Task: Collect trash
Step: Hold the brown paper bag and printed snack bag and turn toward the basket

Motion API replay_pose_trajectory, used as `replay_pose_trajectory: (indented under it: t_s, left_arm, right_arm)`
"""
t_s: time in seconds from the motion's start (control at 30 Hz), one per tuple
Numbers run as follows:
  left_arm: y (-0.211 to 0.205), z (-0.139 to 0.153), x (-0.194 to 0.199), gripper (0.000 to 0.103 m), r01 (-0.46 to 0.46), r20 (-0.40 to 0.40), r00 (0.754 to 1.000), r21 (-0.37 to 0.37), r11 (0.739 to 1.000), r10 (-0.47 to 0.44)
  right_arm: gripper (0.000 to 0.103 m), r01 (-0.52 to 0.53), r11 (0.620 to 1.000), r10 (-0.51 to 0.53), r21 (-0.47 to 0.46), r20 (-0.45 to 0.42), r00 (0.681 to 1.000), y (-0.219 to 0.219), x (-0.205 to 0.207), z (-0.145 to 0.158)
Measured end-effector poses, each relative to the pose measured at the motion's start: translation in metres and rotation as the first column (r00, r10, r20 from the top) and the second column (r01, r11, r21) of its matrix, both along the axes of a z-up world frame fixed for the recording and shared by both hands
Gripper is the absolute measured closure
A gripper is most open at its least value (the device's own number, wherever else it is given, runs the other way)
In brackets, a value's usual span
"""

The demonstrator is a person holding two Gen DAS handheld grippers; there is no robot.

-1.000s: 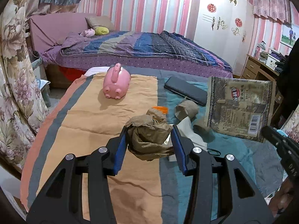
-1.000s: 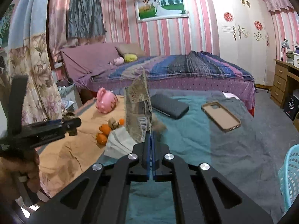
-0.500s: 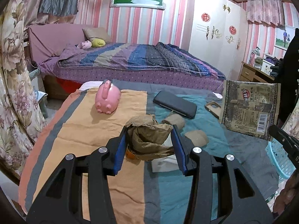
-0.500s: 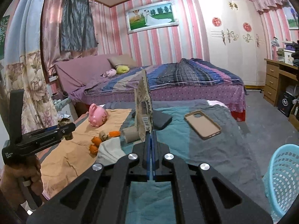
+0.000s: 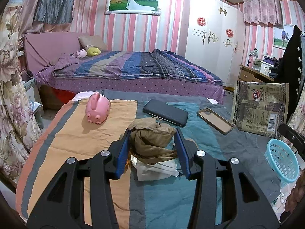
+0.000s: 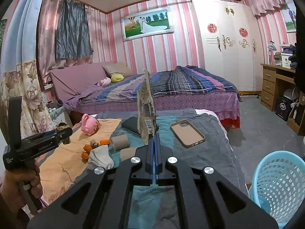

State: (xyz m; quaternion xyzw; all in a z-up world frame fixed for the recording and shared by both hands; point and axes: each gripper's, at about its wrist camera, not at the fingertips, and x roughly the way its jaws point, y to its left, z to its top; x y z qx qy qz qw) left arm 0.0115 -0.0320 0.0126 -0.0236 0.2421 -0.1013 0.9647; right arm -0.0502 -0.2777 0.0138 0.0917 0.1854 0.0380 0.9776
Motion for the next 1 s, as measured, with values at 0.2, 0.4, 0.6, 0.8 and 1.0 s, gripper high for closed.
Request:
replay_pose_trajectory:
  t_s: [0.2,0.4,0.6,0.8,1.0]
  left_arm:
    - [0.0,0.001,-0.001,0.059,-0.004,0.01,1.0,-0.002,1.0,0.004]
    - [-0.003,0.001,-0.001,0.059,0.001,0.013,1.0,0.0,1.0,-0.001]
    - [-0.003,0.002,-0.001,0.059,-0.007,0.014,1.0,0.011,1.0,0.007]
    - [0.0,0.002,-0.001,0.059,-0.026,0.016,1.0,0.0,1.0,0.026]
    - [0.005,0.003,-0.001,0.059,-0.034,0.027,0.999,-0.01,0.999,0.035]
  right_arm:
    - [0.102,-0.001,1.0,0.001,0.026,-0.006,1.0,-0.006,-0.001,-0.002]
    - [0.102,0.008,1.0,-0.007,0.027,-0.016,1.0,-0.008,0.0,-0.004]
    - [0.102,0.009,1.0,-0.009,0.025,-0.015,1.0,-0.008,0.001,-0.004]
    - [0.102,0.018,1.0,-0.018,0.02,-0.01,1.0,-0.011,0.001,-0.003]
    - [0.102,0.027,0.999,-0.027,0.017,-0.005,1.0,-0.015,0.001,-0.002]
